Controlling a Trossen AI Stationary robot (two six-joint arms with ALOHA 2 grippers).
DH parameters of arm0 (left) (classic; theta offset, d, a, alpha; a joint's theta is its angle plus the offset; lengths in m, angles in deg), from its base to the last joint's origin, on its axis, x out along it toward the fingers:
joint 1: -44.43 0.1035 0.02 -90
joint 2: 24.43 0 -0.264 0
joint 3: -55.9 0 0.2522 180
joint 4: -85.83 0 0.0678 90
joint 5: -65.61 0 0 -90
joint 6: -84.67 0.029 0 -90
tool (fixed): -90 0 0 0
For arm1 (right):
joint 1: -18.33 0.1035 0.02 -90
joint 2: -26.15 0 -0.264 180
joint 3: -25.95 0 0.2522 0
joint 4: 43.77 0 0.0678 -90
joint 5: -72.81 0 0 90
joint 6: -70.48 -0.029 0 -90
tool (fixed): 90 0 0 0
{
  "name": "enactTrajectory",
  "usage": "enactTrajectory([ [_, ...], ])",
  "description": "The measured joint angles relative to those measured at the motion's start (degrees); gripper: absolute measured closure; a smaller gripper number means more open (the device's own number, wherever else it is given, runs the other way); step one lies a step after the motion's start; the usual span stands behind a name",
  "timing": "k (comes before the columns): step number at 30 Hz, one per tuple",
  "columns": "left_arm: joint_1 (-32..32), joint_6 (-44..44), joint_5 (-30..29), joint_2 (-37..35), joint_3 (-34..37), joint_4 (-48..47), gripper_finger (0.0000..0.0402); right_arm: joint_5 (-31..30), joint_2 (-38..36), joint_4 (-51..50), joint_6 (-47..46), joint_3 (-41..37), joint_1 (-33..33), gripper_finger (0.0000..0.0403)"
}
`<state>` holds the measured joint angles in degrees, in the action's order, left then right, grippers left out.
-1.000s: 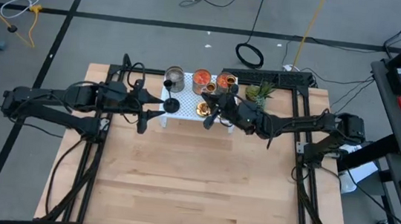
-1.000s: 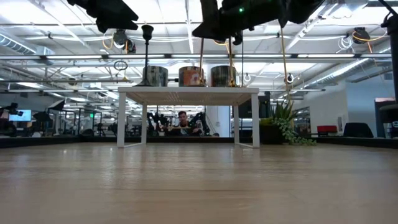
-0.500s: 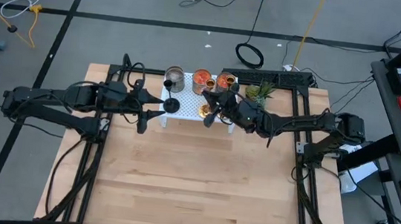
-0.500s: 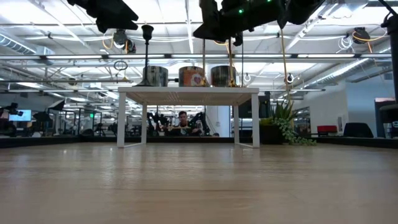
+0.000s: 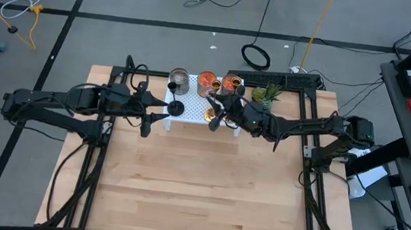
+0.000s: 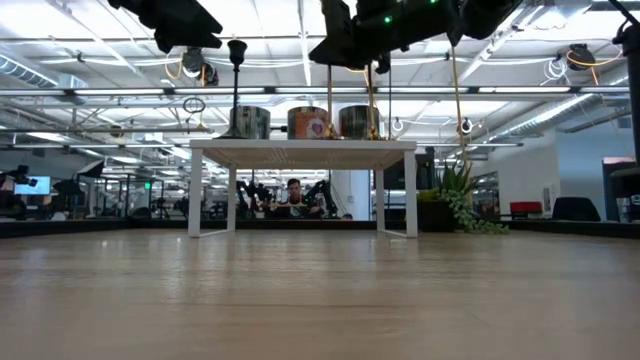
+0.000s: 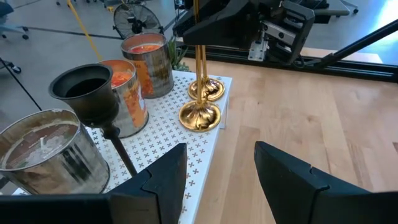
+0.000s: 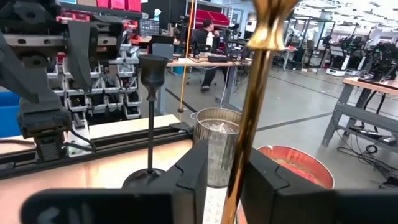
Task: Pick & Place candle stick holders
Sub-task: Put the gold candle holder on the shelf aligned with the other candle holders
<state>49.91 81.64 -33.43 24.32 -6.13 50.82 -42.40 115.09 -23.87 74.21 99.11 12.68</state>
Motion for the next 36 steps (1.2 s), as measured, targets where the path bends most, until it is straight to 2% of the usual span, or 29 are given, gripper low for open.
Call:
enactTrajectory([
  [13, 0.0, -0.27, 0.09, -0.01, 0.01, -2.72, 0.0206, 0.0, 0.0, -1.06, 1.53, -0.02, 0.02, 0.0273],
  [22, 0.0, -1.65, 0.35, 1.56, 0.04, -3.33, 0.0206, 0.0, 0.0, -2.36, 1.58, -0.04, 0.13, 0.0258],
  [25, 0.0, -1.77, 2.12, 3.62, 0.04, -2.78, 0.0206, 0.02, 0.0, -2.37, 1.64, -0.04, 0.23, 0.0255],
  [28, -0.25, -1.86, 4.52, 5.8, 0.04, -1.9, 0.0206, -0.01, 0.0, -2.67, 1.68, -0.04, 0.83, 0.025],
  [36, -2.19, -1.94, 4.5, 9.02, 0.05, 2.6, 0.0206, -0.09, 0.0, -2.44, 3.45, -0.04, 2.74, 0.0238],
])
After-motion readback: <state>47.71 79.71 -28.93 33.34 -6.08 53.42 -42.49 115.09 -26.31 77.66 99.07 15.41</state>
